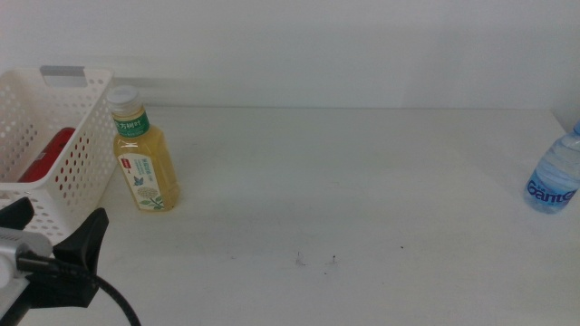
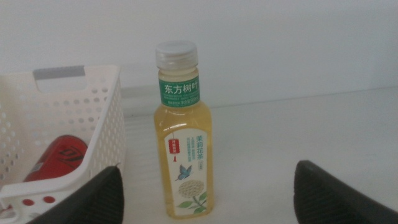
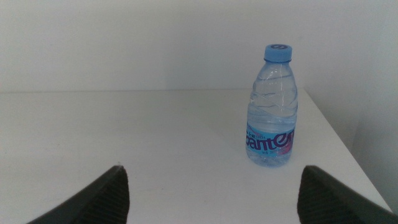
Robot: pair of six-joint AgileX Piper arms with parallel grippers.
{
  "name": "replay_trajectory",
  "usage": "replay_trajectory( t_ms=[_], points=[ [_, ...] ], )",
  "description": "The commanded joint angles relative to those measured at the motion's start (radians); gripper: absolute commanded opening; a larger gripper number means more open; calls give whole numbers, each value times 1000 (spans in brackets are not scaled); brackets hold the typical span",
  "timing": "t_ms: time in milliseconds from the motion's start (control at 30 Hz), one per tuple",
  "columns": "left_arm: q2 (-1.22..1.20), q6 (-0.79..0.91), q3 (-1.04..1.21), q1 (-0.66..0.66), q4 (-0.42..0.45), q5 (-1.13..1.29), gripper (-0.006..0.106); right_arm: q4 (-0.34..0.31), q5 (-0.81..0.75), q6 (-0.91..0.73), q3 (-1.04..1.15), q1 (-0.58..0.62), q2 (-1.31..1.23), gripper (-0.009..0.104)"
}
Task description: Use arms to grab the bottles and put them into the dustbin to the left of the table.
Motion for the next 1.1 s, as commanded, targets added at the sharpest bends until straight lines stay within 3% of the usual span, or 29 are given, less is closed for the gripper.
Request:
replay_trajectory(
  t_ms=[0, 500, 833, 1067],
  points=[
    [10, -28, 2, -4, -4, -12, 94, -7, -10, -6, 4, 1, -4, 92],
    [502, -83, 13, -4, -7, -515, 94, -7, -10, -6, 4, 1, -4, 92],
    [761, -72, -90, 0, -42, -637, 94, -7, -10, -6, 4, 1, -4, 92],
    [916, -103, -180, 78, 76, -669, 94, -7, -10, -6, 4, 1, -4, 92]
  ],
)
